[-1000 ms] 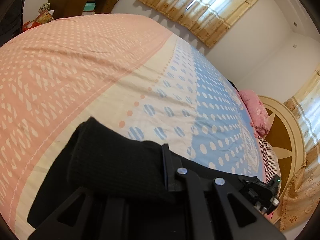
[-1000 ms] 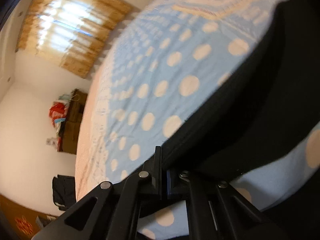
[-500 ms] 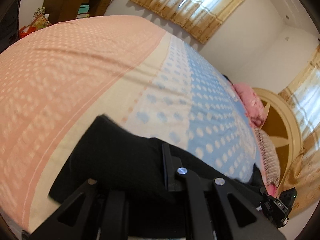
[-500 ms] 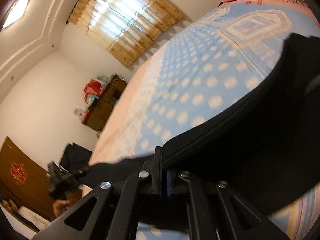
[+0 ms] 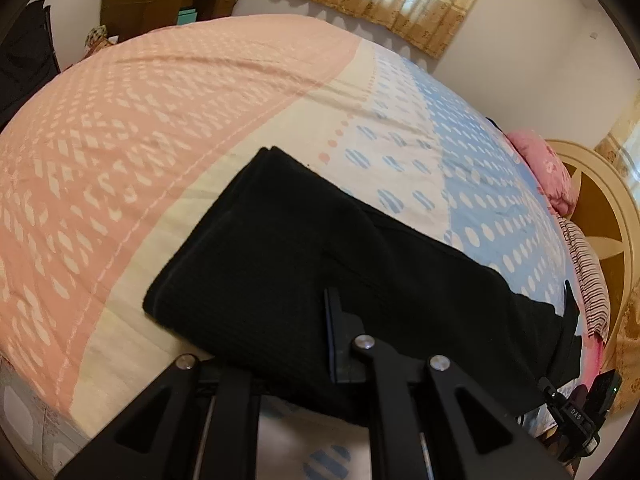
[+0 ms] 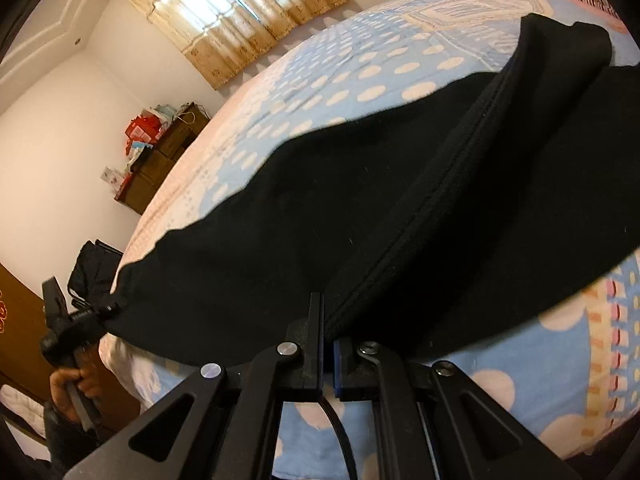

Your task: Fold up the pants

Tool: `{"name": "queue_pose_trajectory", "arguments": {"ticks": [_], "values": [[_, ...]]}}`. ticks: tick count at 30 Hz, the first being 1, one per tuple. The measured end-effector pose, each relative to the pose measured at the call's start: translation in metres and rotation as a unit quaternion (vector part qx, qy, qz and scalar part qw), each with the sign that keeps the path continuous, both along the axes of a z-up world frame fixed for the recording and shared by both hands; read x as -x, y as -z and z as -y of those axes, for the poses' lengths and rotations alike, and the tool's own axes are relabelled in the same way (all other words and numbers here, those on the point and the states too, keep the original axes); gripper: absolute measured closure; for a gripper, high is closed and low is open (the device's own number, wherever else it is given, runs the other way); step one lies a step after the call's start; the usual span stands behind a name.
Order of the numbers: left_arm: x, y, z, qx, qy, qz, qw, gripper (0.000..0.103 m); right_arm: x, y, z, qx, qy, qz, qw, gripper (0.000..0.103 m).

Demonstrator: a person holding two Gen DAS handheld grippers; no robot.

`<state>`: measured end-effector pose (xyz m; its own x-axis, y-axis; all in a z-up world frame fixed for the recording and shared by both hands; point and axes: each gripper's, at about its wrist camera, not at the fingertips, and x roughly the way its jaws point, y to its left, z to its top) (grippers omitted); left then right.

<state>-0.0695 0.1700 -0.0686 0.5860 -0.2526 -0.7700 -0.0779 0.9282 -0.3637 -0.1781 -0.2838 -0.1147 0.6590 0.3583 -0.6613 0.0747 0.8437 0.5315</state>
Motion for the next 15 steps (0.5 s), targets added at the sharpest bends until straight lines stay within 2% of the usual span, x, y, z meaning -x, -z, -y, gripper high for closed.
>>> {"name": "queue_pose_trajectory", "arguments": {"ticks": [1,3,6,7,8,9,10,11,13,15], "values": [[0.000,0.001,-0.001,-0.006,0.002,0.001,1.0000,0.087,0.001,0.003,0.001,-0.003,0.003,0.003,1.000,0.100],[0.001,0.003,-0.001,-0.021,0.007,0.005,0.9997,0.086,0.000,0.002,0.005,-0.014,0.002,0.000,1.000,0.099],[0.005,-0.003,0.000,-0.041,0.014,0.008,0.9990,0.080,0.004,-0.010,0.016,-0.028,0.001,-0.017,0.999,0.088],[0.008,-0.008,0.000,-0.058,0.009,0.011,0.9982,0.070,0.008,-0.018,0.021,-0.030,0.000,-0.016,0.999,0.085],[0.013,-0.016,-0.001,-0.080,0.001,0.020,0.9966,0.063,0.012,-0.029,0.027,-0.025,-0.001,-0.013,1.000,0.078],[0.017,-0.024,-0.003,-0.099,-0.008,0.031,0.9946,0.052,0.015,-0.040,0.032,-0.014,0.001,-0.007,1.000,0.073],[0.023,-0.035,-0.005,-0.124,-0.024,0.048,0.9908,0.045,0.017,-0.051,0.036,0.000,0.006,0.005,1.000,0.059],[0.024,-0.040,-0.007,-0.135,-0.033,0.057,0.9886,0.045,0.016,-0.060,0.038,0.010,0.010,0.018,1.000,0.052],[0.024,-0.052,-0.011,-0.148,-0.053,0.073,0.9848,0.045,0.010,-0.086,0.036,0.027,-0.011,0.078,0.997,0.052],[0.018,-0.059,-0.011,-0.130,-0.056,0.091,0.9857,0.045,-0.010,-0.102,0.019,0.030,-0.062,0.109,0.992,0.052]]}}
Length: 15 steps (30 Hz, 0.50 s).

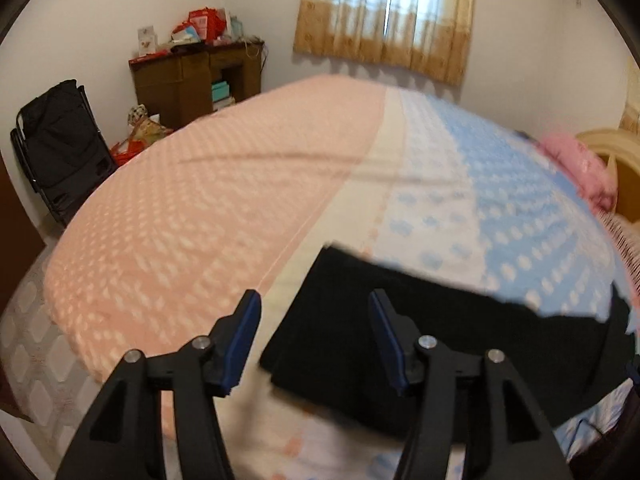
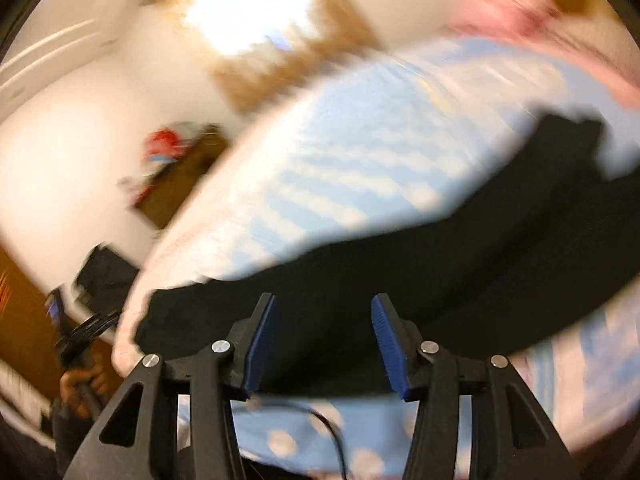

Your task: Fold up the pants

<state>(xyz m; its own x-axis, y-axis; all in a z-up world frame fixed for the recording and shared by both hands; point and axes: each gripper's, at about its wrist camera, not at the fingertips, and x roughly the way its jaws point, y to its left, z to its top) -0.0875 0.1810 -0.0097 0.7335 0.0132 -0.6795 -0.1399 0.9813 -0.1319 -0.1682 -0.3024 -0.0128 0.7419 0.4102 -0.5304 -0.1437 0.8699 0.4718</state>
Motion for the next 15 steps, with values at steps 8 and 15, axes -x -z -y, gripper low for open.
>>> {"name": "queue_pose_trajectory", "arguments": {"ticks": [8,15], "values": [[-0.033,0.040,0.047,0.036,0.010,-0.029,0.9989,0.048,-0.138,0.033,-0.131,0.025,-0.252,-0.054,0.966,0.052],[-0.021,0.053,0.059,-0.002,0.007,-0.028,0.9996,0.050,-0.172,0.070,-0.169,0.060,-0.345,-0.123,0.929,0.052]]}}
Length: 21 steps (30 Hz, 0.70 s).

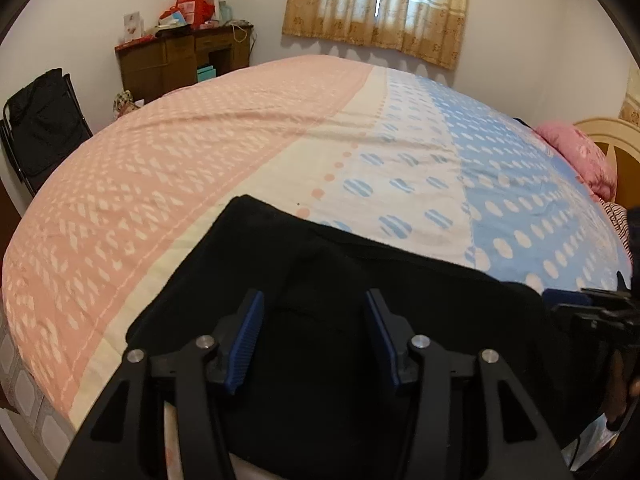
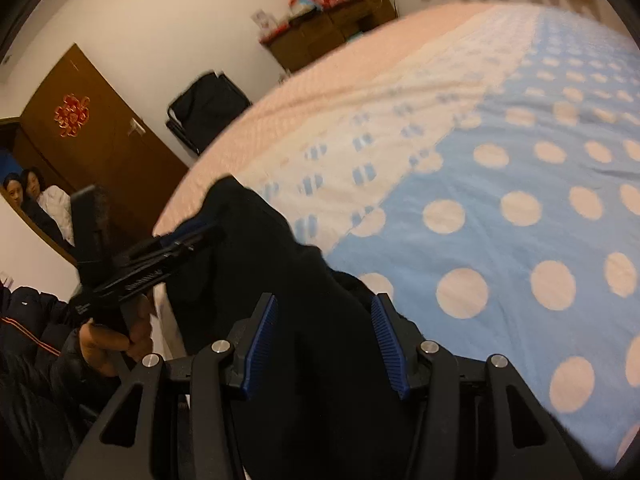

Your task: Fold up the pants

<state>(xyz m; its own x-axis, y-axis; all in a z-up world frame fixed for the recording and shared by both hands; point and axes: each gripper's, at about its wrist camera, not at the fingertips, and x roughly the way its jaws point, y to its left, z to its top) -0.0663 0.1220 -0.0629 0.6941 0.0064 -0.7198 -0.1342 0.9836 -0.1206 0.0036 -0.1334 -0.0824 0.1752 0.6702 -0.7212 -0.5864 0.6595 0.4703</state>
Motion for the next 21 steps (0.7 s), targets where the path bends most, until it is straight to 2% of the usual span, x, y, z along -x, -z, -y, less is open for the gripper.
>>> {"name": "queue_pose_trajectory", "arguments": {"ticks": [6,8,9,10,12,14,18,21], "values": [[0.001,0.002,0.001,-0.009,0.005,0.002,0.9999,0.048,0.030,-0.004,-0.022,0.013,-0.106,-0.018,0.994,0.052],[0.000,0.003,0.002,-0.005,0.006,0.003,1.0000,0.048,0.032,0.002,-0.032,0.028,-0.119,-0.016,0.992,0.050],[0.000,0.004,0.002,-0.005,0.006,0.004,1.0000,0.048,0.029,0.007,-0.039,0.050,-0.111,-0.005,0.993,0.050],[0.000,0.005,0.003,-0.006,0.006,0.004,1.0000,0.048,0.024,0.008,-0.040,0.044,-0.102,-0.003,0.994,0.050],[0.000,0.005,0.005,-0.011,0.005,0.003,0.9999,0.046,0.015,0.011,-0.038,0.008,-0.075,-0.018,0.997,0.050],[-0.001,0.005,0.006,-0.013,0.006,0.001,0.9999,0.043,0.009,0.016,-0.041,-0.041,-0.074,-0.064,0.994,0.050],[-0.003,0.006,0.006,-0.002,0.008,0.001,1.0000,0.039,0.012,0.020,-0.059,-0.041,-0.078,-0.052,0.995,0.050],[-0.004,0.008,0.011,-0.016,0.009,0.001,0.9998,0.038,-0.004,0.022,-0.064,-0.074,-0.029,-0.061,0.995,0.049]]}}
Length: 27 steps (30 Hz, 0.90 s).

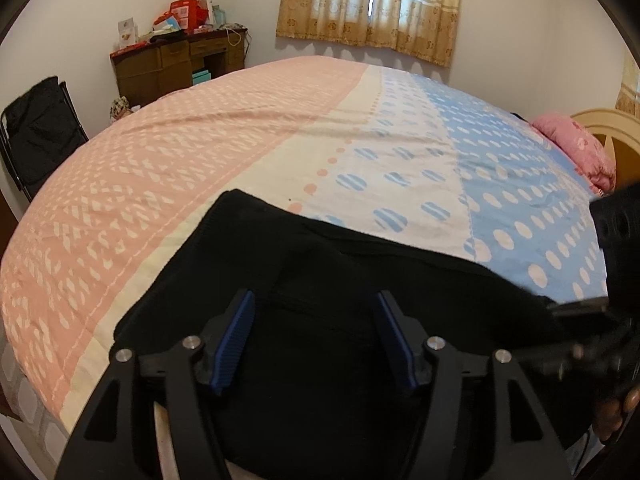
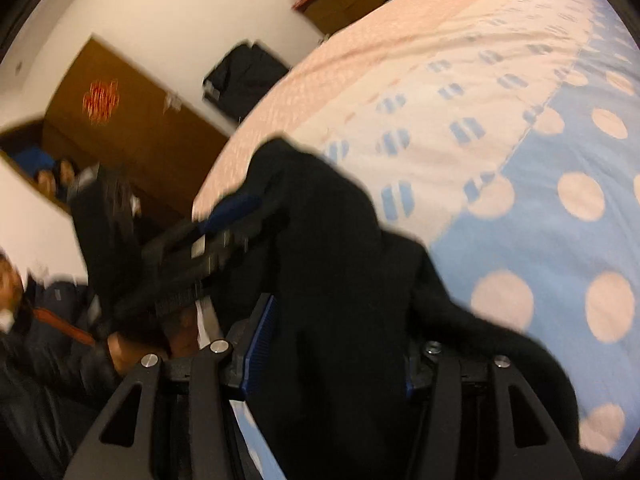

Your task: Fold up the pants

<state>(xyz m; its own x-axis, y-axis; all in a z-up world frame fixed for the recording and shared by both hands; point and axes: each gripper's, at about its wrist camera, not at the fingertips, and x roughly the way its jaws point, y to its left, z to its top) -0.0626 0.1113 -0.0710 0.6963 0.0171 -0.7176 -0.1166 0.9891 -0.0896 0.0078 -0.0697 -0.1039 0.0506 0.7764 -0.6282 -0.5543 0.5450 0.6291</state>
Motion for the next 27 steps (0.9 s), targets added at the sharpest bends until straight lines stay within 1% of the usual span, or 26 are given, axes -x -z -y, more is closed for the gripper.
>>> {"name": "queue_pose_trajectory", "arguments": {"ticks": [2,3,4,5,6,7,9,10,11,12,13,14,15,16,17,18,19,20,21,22,24,25,26,27], "values": [[0.000,0.001,0.002,-0.012,0.004,-0.001,0.9999,0.038,-0.017,-0.001,0.015,-0.019,0.050,-0.002,0.999,0.049],[0.000,0.002,0.002,-0.013,0.006,-0.001,0.9999,0.038,-0.022,0.000,0.022,-0.030,0.059,-0.007,0.998,0.049],[0.001,0.002,0.002,-0.012,0.008,-0.001,0.9999,0.038,-0.031,0.003,0.035,-0.056,0.074,-0.031,0.995,0.050],[0.001,0.002,0.000,-0.010,0.009,-0.002,0.9999,0.038,-0.037,0.007,0.045,-0.071,0.084,-0.052,0.993,0.051],[0.000,0.003,-0.001,-0.008,0.010,-0.002,0.9999,0.038,-0.042,0.011,0.051,-0.080,0.088,-0.066,0.991,0.051],[0.000,0.003,-0.002,-0.005,0.010,-0.002,0.9999,0.038,-0.048,0.016,0.062,-0.092,0.095,-0.091,0.987,0.052],[0.001,0.003,-0.002,-0.005,0.009,-0.001,0.9999,0.038,-0.055,0.022,0.078,-0.118,0.096,-0.129,0.980,0.053],[0.001,0.003,-0.002,-0.009,0.010,0.000,0.9999,0.038,-0.055,0.019,0.092,-0.104,0.118,-0.133,0.979,0.052],[0.001,0.003,-0.001,-0.013,0.011,0.000,0.9999,0.037,-0.054,0.011,0.103,-0.077,0.149,-0.117,0.979,0.051],[0.001,0.003,0.001,-0.019,0.013,0.000,0.9997,0.036,-0.051,0.000,0.124,-0.060,0.185,-0.097,0.976,0.051],[0.002,0.003,0.002,-0.021,0.016,0.001,0.9997,0.034,-0.041,-0.017,0.158,-0.047,0.246,-0.074,0.965,0.051],[0.001,0.003,0.002,-0.020,0.018,0.001,0.9996,0.033,-0.030,-0.033,0.188,-0.017,0.306,-0.048,0.951,0.051],[0.001,0.003,0.001,-0.017,0.018,0.000,0.9997,0.033,-0.020,-0.044,0.208,0.010,0.347,-0.027,0.938,0.051],[0.001,0.002,0.000,-0.011,0.018,0.000,0.9998,0.031,-0.001,-0.064,0.241,0.054,0.409,0.015,0.911,0.051],[0.000,0.001,-0.002,0.000,0.017,0.000,0.9999,0.030,0.019,-0.081,0.271,0.100,0.467,0.050,0.877,0.051],[0.000,0.000,-0.003,0.007,0.016,0.000,0.9998,0.029,0.028,-0.087,0.288,0.126,0.498,0.059,0.856,0.051],[-0.001,0.000,-0.004,0.014,0.015,-0.001,0.9998,0.027,0.043,-0.094,0.318,0.169,0.547,0.057,0.818,0.051],[-0.001,-0.001,-0.004,0.019,0.015,0.000,0.9997,0.026,0.049,-0.094,0.337,0.191,0.570,0.048,0.798,0.051],[-0.002,-0.001,-0.004,0.020,0.017,-0.001,0.9997,0.023,0.051,-0.093,0.348,0.202,0.578,0.044,0.789,0.051],[-0.002,0.000,-0.001,0.016,0.020,-0.002,0.9997,0.019,0.050,-0.089,0.360,0.225,0.581,0.039,0.781,0.051],[-0.004,0.001,0.005,0.000,0.022,-0.005,0.9997,0.017,0.037,-0.078,0.371,0.273,0.576,0.025,0.770,0.051],[-0.004,0.001,0.008,-0.009,0.021,-0.007,0.9997,0.017,0.027,-0.070,0.374,0.297,0.578,0.012,0.760,0.051],[-0.005,0.002,0.011,-0.018,0.020,-0.010,0.9996,0.017,0.026,-0.066,0.383,0.310,0.585,0.003,0.749,0.051],[-0.005,0.002,0.012,-0.021,0.019,-0.011,0.9995,0.017,0.014,-0.057,0.383,0.327,0.589,-0.011,0.738,0.051]]}}
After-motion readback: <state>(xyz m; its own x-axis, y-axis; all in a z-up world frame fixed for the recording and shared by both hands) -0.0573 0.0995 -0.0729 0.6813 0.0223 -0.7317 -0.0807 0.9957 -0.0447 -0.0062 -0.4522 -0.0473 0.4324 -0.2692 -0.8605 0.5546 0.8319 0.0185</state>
